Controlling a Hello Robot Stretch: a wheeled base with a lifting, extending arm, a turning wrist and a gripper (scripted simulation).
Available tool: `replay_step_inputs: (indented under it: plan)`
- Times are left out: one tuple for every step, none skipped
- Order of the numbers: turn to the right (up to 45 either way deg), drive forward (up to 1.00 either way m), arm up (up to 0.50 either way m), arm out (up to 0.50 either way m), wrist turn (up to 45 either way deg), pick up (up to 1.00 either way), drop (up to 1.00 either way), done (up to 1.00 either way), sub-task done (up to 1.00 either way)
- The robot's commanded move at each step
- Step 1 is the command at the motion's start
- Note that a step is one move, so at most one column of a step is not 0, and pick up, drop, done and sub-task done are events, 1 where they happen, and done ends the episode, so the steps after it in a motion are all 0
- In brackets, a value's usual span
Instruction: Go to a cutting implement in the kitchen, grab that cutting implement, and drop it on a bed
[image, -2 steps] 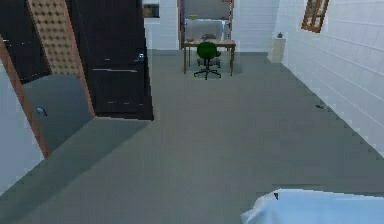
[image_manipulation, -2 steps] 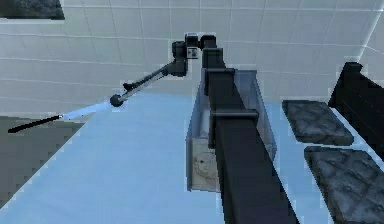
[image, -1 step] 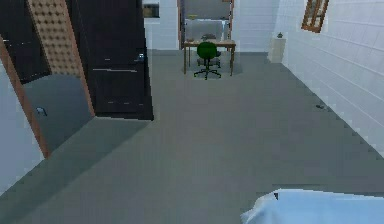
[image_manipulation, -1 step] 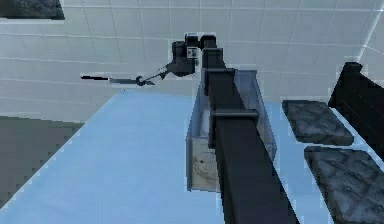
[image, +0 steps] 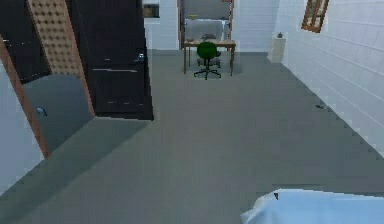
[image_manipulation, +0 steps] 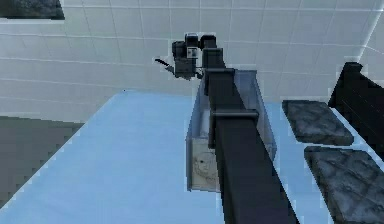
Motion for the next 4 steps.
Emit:
replay_step_inputs:
  plan:
    - [0.0,0.0,0.0,0.0,6.0,0.0,0.0,0.0,0.0]
    - [0.0,0.0,-0.26,0.0,0.0,0.0,0.0,0.0,0.0]
    - [0.0,0.0,-0.32,0.0,0.0,0.0,0.0,0.0,0.0]
    - [0.0,0.0,0.0,0.0,0.0,0.0,1.0,0.0,0.0]
